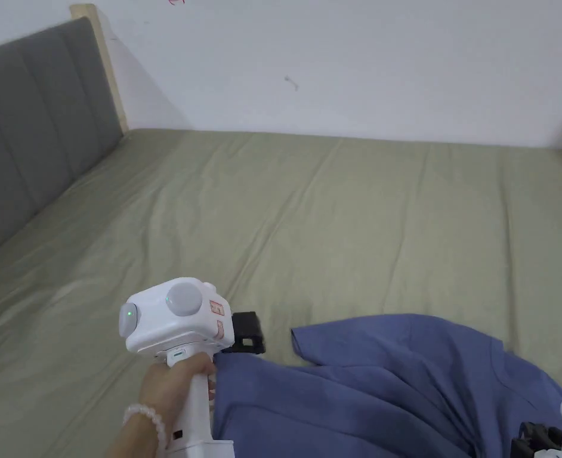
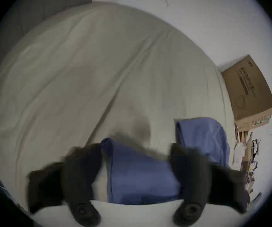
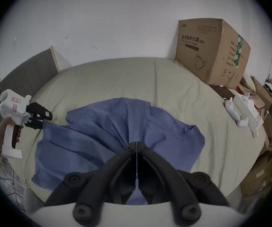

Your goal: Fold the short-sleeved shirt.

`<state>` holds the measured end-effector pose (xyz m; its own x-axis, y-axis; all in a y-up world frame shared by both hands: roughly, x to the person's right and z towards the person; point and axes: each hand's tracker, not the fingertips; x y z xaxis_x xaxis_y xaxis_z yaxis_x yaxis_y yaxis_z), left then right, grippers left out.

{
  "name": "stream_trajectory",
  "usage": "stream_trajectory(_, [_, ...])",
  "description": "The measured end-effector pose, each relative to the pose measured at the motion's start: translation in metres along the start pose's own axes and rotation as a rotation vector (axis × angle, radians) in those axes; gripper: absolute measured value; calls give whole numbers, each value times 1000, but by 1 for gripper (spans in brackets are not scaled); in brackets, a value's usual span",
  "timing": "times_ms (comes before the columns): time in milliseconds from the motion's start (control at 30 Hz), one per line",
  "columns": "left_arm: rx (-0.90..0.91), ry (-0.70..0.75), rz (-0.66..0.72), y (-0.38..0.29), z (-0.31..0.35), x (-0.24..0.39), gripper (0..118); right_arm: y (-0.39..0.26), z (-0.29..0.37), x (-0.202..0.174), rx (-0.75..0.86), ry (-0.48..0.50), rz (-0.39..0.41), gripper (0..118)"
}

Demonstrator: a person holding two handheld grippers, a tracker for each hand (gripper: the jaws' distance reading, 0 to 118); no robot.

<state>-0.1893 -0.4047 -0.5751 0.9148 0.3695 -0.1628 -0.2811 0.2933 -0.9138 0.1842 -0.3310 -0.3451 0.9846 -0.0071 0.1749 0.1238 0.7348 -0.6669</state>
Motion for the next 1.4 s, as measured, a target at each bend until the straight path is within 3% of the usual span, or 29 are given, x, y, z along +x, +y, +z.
stream_trajectory(33, [-12, 47, -21, -2, -10, 1, 6, -1, -2, 0, -11, -4, 2, 1])
stream_trajectory(67, [-39, 66, -29, -1, -21, 1, 6, -3, -5, 1, -17, -5, 2, 1])
stream_trajectory(100, [50, 126, -82, -10, -14, -10, 6, -4, -6, 2, -21, -5, 0, 1])
stream_trajectory(167, [93, 112, -156, -11, -11, -20, 6, -7, -8, 3, -34, -14, -6, 1])
stream_trajectory(200, [76, 136, -159, -27, -3, 14, 6, -8, -9, 4, -35, -18, -11, 1])
stream_trajectory(333, [88, 82, -132, -23, 8, 19, 6, 5, -12, 10, -33, 16, -20, 1])
stream_trajectory(400, [123, 84, -143, -22, 8, 20, 6, 24, -18, 10, -12, 55, 9, 1])
stream_trajectory(433, [136, 87, -158, -30, 45, 23, 6, 38, -26, 8, -15, 62, 22, 1])
stream_trajectory(500, [157, 90, -186, -36, 58, 26, 6, 69, -47, 4, -27, 113, 70, 5])
stream_trajectory(533, [166, 83, -199, -39, 63, 27, 6, 90, -65, 2, -42, 158, 87, 18])
stream_trajectory(567, [172, 80, -207, -30, 54, 19, 6, 108, -86, -2, -78, 195, 101, 46])
stream_trajectory(600, [178, 78, -215, -29, 54, 18, 6, 120, -108, -7, -115, 219, 112, 87])
stream_trajectory(633, [181, 76, -225, -29, 55, 18, 6, 131, -132, -14, -127, 219, 139, 107])
stream_trajectory(667, [183, 77, -226, -29, 56, 17, 6, 144, -158, -21, -172, 225, 211, 109])
stream_trajectory(733, [184, 75, -250, -28, 58, 19, 6, 161, -202, -32, -249, 264, 261, 109])
stream_trajectory(867, [192, 86, -266, -24, 54, 22, 6, 161, -268, -58, -351, 190, 407, 101])
stream_trajectory(900, [190, 79, -268, -23, 51, 21, 6, 155, -283, -59, -382, 186, 413, 96])
stream_trajectory(967, [187, 85, -270, -26, 53, 28, 6, 143, -317, -50, -489, 145, 410, 96])
stream_trajectory(1033, [177, 94, -279, -28, 53, 31, 6, 159, -310, -47, -428, 223, 346, 88])
stream_trajectory(1067, [176, 92, -287, -30, 53, 32, 6, 162, -303, -43, -470, 222, 359, 68])
stream_trajectory(1100, [176, 91, -291, -29, 57, 33, 6, 164, -295, -45, -432, 223, 386, 21])
stream_trajectory(1133, [179, 96, -285, -30, 60, 35, 6, 165, -287, -48, -379, 187, 446, 1])
stream_trajectory(1167, [187, 98, -277, -32, 63, 37, 6, 164, -283, -51, -369, 139, 473, 1])
stream_trajectory(1200, [194, 101, -274, -34, 67, 39, 6, 163, -274, -55, -318, 75, 446, 1])
stream_trajectory(1233, [190, 100, -268, -32, 72, 38, 6, 160, -268, -57, -398, 151, 471, 1])
stream_trajectory(1400, [234, 117, -336, -38, 113, 43, 6, 180, -225, -36, -330, 136, 354, 1])
